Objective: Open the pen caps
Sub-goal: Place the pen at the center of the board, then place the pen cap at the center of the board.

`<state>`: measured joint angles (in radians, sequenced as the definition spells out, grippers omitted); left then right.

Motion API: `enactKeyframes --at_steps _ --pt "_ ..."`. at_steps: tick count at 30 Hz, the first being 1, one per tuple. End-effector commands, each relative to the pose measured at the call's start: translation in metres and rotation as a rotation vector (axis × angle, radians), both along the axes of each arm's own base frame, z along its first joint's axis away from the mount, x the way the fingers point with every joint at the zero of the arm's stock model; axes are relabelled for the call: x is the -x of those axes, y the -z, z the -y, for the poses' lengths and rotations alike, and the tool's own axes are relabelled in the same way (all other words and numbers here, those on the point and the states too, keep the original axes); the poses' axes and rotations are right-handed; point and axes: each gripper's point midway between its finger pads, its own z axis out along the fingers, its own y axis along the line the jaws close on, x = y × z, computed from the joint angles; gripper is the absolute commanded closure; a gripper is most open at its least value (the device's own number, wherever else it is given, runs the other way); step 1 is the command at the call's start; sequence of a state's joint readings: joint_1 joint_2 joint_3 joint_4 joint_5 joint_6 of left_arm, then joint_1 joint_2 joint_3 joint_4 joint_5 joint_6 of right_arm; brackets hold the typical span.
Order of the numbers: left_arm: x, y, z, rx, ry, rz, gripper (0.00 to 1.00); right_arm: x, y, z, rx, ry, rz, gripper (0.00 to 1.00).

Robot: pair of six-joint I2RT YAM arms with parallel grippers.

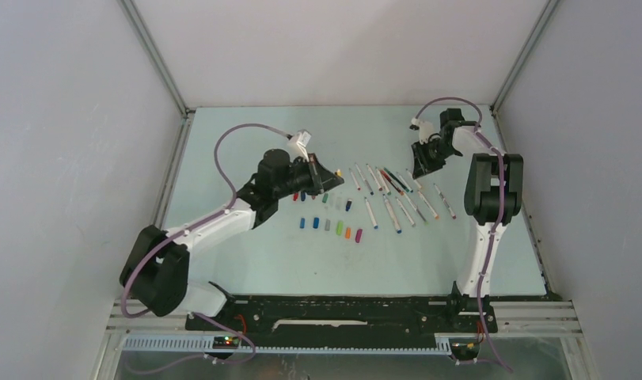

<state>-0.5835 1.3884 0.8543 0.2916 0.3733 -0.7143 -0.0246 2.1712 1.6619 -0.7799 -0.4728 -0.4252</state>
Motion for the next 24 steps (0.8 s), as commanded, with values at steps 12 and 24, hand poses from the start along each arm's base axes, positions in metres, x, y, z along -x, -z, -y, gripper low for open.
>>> enactKeyframes --at_steps 12,24 --pt "0.015 0.099 0.033 -0.505 0.001 -0.149 1.00 0.066 -0.124 -0.028 -0.258 -0.056 0.219 0.67" --pt "0.001 0.154 0.055 -0.685 0.011 -0.295 0.96 0.086 -0.141 -0.028 -0.331 -0.057 0.254 0.67"
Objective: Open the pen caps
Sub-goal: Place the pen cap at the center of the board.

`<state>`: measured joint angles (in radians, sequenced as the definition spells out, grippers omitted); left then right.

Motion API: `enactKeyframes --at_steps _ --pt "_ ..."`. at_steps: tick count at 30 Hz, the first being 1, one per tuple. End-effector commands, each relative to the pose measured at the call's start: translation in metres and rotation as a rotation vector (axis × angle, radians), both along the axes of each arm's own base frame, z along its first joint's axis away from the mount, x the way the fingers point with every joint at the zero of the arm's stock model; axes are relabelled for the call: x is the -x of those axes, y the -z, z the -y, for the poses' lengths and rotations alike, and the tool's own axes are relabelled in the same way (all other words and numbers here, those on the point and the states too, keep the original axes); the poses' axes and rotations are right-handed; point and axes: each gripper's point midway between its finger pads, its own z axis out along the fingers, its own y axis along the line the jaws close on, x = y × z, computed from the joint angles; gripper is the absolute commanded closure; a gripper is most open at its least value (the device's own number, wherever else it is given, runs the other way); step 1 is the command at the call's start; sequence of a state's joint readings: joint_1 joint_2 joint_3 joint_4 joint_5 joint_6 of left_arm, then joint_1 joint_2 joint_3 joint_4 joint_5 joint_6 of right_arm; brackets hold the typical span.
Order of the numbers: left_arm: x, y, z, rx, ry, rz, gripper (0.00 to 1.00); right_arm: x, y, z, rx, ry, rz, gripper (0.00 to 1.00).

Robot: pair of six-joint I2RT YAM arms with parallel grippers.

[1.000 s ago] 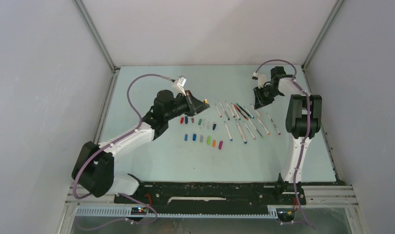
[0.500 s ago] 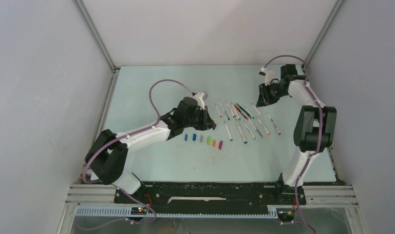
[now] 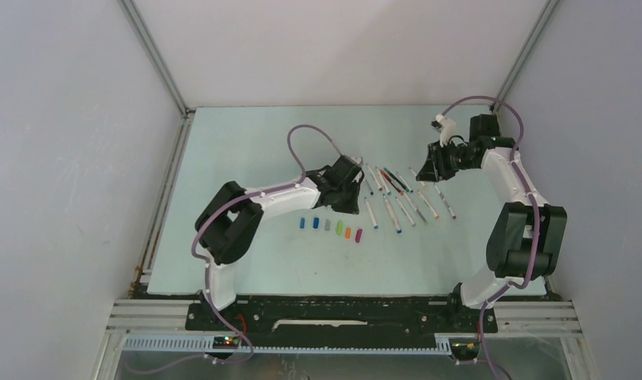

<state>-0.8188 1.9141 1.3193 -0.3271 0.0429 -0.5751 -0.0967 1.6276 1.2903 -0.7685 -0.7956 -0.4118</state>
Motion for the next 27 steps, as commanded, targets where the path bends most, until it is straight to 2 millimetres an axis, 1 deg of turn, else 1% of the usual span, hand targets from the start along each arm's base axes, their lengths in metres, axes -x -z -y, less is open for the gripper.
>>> enactKeyframes --at_steps 1,4,11,14,18,23,27 --pt "-0.009 -0.003 0.005 -0.045 0.000 -0.003 0.95 -0.003 -0.017 -0.002 -0.039 -0.015 0.063 0.67" --pt "-0.009 0.004 0.010 -0.051 0.015 -0.033 0.94 -0.003 -0.017 -0.002 -0.045 -0.015 0.059 0.67" --pt "-0.016 0.009 0.018 -0.067 0.021 -0.057 0.91 -0.002 -0.017 -0.001 -0.055 -0.013 0.055 0.67" --pt "-0.018 0.014 0.020 -0.081 0.025 -0.068 0.87 -0.002 -0.018 0.000 -0.056 -0.012 0.057 0.67" --pt "-0.023 0.015 0.020 -0.088 0.020 -0.075 0.80 -0.002 -0.018 0.000 -0.060 -0.011 0.058 0.67" --pt "-0.027 0.008 0.018 -0.078 0.014 -0.071 0.75 -0.002 -0.020 0.000 -0.064 -0.012 0.060 0.67" --pt "-0.031 -0.007 0.016 -0.055 0.009 -0.051 0.69 -0.001 -0.024 0.000 -0.066 -0.013 0.072 0.66"
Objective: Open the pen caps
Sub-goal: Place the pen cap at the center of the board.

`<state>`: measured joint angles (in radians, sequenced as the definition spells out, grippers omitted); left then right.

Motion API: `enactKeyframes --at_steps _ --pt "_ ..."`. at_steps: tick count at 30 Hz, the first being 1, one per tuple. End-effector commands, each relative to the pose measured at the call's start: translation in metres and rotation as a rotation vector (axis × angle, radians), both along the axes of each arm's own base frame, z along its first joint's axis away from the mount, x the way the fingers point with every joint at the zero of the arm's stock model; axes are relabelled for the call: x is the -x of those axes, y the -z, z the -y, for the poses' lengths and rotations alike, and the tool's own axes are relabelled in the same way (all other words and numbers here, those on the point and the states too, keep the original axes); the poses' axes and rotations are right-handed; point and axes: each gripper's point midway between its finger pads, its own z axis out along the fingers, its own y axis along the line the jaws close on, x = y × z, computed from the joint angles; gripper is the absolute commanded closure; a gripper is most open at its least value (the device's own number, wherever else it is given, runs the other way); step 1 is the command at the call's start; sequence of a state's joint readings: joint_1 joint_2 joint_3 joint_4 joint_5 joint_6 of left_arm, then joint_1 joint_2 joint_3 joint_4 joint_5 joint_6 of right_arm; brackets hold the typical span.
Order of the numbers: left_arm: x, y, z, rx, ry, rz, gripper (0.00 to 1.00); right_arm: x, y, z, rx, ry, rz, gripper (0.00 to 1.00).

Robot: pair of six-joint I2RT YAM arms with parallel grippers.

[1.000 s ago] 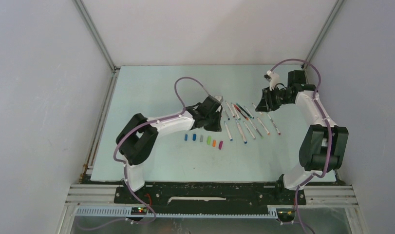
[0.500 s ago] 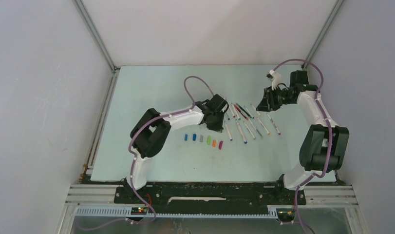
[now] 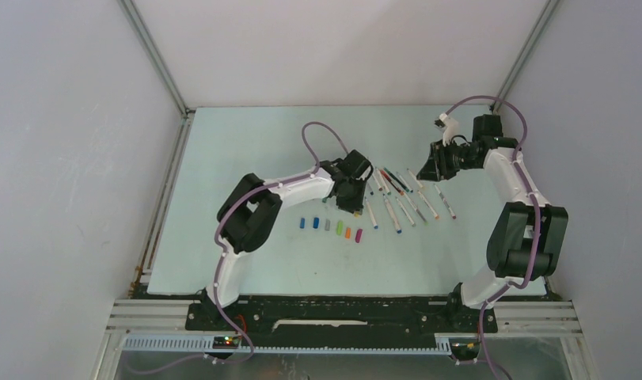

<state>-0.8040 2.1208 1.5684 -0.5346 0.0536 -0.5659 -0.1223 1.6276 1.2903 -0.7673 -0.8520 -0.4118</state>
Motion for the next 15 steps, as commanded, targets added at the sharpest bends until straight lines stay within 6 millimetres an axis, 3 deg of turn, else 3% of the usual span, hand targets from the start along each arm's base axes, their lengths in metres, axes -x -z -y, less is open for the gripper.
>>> enactKeyframes --at_steps 1,4,7,10,11,15 --pt "-0.017 -0.042 0.009 0.071 0.009 0.074 0.67 -0.001 -0.019 -0.001 -0.017 -0.011 0.066 0.66" --pt "-0.020 -0.061 0.007 0.097 -0.001 0.106 0.66 0.001 -0.022 -0.001 -0.018 -0.012 0.076 0.66" --pt "-0.025 -0.094 0.002 0.144 -0.012 0.180 0.66 0.002 -0.029 0.000 -0.010 -0.013 0.101 0.66" --pt "-0.031 -0.143 -0.010 0.209 -0.015 0.307 0.65 0.006 -0.042 0.004 0.006 -0.008 0.146 0.66" --pt "-0.031 -0.170 -0.017 0.242 -0.018 0.370 0.65 0.007 -0.047 0.007 0.013 -0.003 0.164 0.66" --pt "-0.040 -0.236 -0.063 0.304 -0.096 0.564 0.54 0.011 -0.072 0.023 0.051 0.038 0.262 0.64"
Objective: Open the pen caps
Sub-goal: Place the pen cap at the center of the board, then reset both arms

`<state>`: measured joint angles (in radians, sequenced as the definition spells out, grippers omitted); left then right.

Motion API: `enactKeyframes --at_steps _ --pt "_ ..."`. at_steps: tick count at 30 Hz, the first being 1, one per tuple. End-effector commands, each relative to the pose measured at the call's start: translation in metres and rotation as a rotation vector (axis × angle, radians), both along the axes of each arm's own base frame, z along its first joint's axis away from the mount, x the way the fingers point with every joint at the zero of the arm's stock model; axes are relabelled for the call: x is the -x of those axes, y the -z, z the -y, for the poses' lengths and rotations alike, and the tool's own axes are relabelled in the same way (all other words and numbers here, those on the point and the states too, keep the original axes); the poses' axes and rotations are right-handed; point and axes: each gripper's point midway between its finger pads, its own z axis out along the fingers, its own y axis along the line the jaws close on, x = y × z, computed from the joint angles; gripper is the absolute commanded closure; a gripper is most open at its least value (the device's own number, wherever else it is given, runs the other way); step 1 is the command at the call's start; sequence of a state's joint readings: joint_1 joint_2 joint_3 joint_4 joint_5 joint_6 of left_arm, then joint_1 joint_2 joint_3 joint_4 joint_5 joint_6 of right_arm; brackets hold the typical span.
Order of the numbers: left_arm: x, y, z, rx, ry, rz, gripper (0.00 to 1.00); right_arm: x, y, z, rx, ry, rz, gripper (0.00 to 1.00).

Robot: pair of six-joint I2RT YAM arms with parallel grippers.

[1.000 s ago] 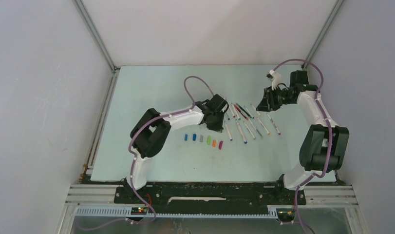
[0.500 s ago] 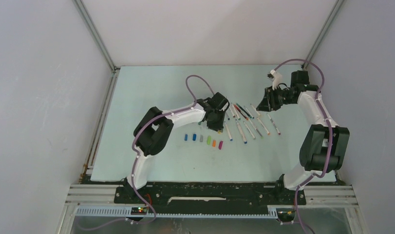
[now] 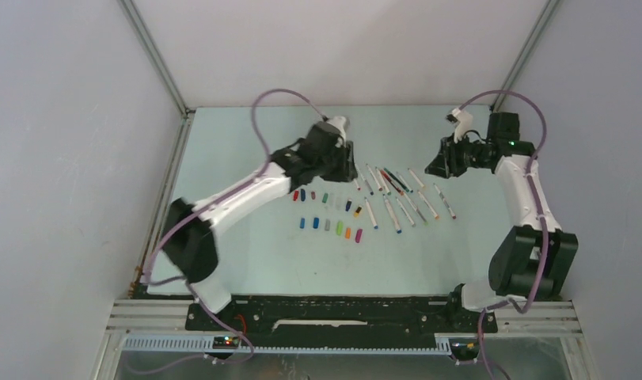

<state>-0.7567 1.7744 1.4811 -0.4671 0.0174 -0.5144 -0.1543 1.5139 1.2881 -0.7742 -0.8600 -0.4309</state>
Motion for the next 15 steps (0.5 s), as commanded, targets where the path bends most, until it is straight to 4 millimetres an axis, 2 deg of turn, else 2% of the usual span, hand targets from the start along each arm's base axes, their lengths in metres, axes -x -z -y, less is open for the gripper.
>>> enactKeyframes --at_steps 1,2,5,9,12,15 --pt "-0.023 -0.111 -0.058 0.140 -0.113 0.311 0.52 0.007 -0.047 0.020 0.042 0.041 0.177 0.61" --pt "-0.021 -0.123 -0.068 0.167 -0.125 0.334 0.50 0.010 -0.056 0.023 0.043 0.051 0.201 0.60" --pt "-0.027 -0.152 -0.116 0.241 -0.206 0.383 0.43 0.017 -0.089 0.039 0.023 0.088 0.277 0.48" --pt "-0.026 -0.184 -0.173 0.313 -0.286 0.445 0.38 0.027 -0.149 0.055 -0.050 0.114 0.388 0.31" --pt "-0.018 -0.207 -0.213 0.311 -0.362 0.519 0.28 0.035 -0.186 0.064 -0.112 0.126 0.431 0.25" --pt "-0.008 -0.224 -0.243 0.299 -0.418 0.583 0.15 0.041 -0.207 0.072 -0.171 0.142 0.440 0.14"
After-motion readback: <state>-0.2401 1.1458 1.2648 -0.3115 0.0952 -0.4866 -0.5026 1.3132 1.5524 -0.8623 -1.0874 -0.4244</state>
